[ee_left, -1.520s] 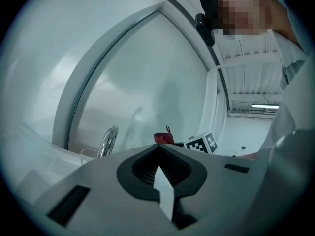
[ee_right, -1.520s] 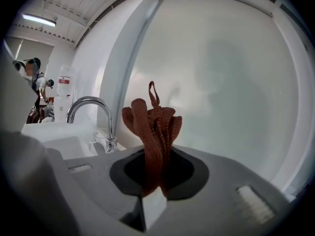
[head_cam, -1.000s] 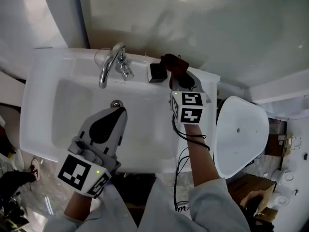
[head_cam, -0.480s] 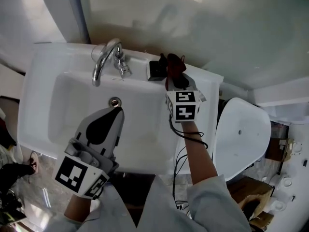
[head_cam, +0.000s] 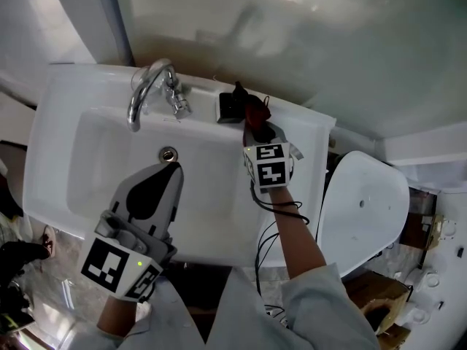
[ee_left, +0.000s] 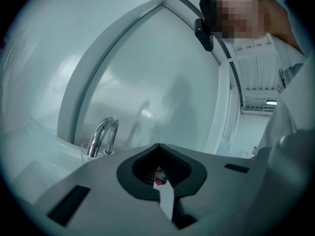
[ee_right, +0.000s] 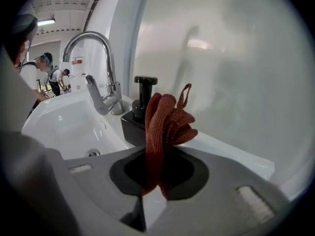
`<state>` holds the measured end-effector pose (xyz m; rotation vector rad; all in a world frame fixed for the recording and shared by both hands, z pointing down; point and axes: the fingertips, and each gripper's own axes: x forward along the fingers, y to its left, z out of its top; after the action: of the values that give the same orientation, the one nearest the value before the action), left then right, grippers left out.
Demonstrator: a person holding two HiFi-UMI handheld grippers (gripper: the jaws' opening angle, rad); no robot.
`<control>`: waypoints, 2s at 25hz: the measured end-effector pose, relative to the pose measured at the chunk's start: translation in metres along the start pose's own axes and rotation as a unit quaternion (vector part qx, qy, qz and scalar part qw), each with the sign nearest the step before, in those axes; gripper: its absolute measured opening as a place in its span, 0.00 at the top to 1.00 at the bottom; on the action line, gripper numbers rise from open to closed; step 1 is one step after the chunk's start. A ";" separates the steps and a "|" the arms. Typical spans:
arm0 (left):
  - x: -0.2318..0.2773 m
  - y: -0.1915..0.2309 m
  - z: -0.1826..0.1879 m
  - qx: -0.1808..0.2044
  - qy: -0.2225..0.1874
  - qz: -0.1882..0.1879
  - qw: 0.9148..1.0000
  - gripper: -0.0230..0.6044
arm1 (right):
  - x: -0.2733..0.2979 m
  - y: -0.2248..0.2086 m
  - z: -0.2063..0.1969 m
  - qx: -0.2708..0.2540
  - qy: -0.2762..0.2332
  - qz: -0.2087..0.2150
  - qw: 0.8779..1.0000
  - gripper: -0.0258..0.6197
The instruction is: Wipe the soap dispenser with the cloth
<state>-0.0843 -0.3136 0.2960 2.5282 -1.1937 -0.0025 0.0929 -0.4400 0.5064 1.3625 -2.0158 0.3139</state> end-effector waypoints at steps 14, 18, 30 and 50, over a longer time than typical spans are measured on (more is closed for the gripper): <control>0.011 -0.014 0.004 0.000 -0.009 0.000 1.000 0.97 | -0.044 -0.026 -0.008 0.064 -0.018 -0.015 0.998 0.87; 0.011 -0.017 0.006 0.004 -0.013 -0.002 1.000 0.97 | -0.061 -0.030 0.020 0.032 -0.048 -0.026 0.998 0.87; 0.003 -0.018 0.010 0.009 -0.019 0.009 1.000 0.97 | -0.062 -0.009 0.107 -0.082 -0.111 -0.024 0.990 0.87; -0.005 -0.007 0.003 0.005 -0.013 0.023 1.000 0.97 | -0.025 0.045 0.042 -0.180 -0.041 -0.015 0.983 0.87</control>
<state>-0.0829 -0.3068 0.2905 2.5155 -1.2656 -0.0169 0.0416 -0.4251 0.4668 1.1885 -1.9966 -0.1198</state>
